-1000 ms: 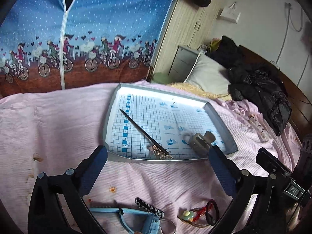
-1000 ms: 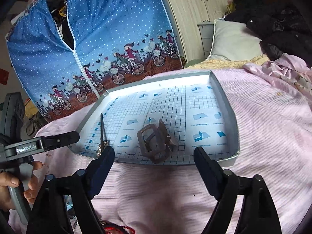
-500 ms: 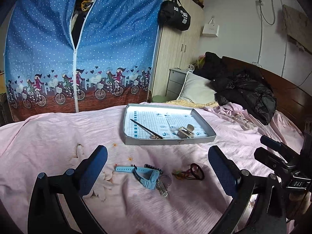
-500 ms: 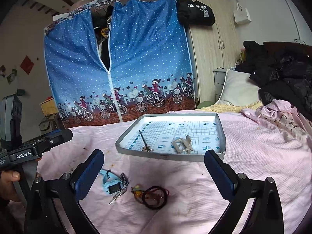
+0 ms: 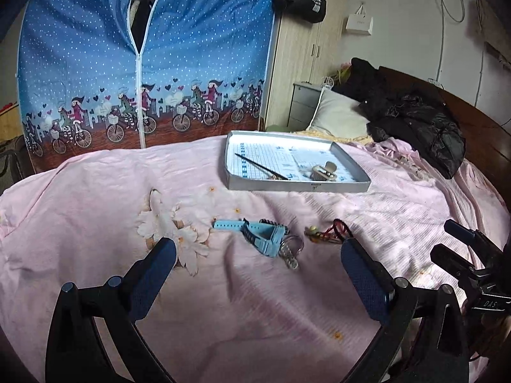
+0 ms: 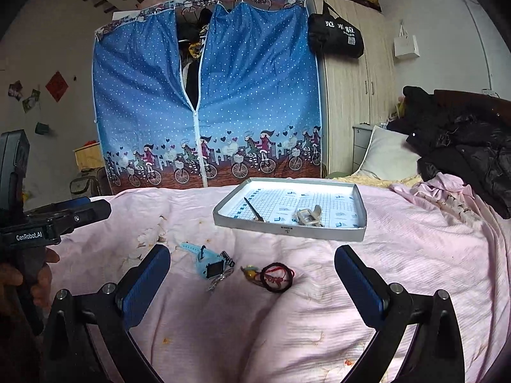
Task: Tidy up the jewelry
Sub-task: 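Grasp the blue smartwatch with the left tool while the right tool grasps the black hair tie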
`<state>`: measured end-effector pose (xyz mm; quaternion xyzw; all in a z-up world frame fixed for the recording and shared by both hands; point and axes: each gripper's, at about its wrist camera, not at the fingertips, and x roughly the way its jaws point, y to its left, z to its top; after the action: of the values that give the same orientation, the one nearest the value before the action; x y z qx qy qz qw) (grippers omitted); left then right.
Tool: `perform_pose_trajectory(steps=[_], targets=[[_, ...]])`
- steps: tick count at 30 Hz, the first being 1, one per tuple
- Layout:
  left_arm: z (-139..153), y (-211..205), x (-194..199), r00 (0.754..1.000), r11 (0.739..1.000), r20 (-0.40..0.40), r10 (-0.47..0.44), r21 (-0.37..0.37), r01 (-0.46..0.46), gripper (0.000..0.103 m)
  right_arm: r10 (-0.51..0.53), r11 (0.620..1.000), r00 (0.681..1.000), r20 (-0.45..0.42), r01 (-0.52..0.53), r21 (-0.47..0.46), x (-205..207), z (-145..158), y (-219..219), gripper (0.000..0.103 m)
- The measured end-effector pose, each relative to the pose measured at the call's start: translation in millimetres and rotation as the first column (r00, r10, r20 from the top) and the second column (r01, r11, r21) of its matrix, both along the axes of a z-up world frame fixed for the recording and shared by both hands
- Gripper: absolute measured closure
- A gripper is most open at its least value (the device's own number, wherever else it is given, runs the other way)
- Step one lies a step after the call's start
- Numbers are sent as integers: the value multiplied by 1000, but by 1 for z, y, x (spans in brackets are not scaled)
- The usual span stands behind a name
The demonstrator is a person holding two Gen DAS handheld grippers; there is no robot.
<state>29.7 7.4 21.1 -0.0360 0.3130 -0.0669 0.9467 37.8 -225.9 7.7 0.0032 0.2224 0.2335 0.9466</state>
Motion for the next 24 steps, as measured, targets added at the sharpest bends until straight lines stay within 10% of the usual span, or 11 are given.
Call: perform_pose_trajectory(steps=[24], targets=[[-82,1,89,968,992,-221,-119,-57,109,5,74,994,962,-264,-92,-54,52,-75,8,0]])
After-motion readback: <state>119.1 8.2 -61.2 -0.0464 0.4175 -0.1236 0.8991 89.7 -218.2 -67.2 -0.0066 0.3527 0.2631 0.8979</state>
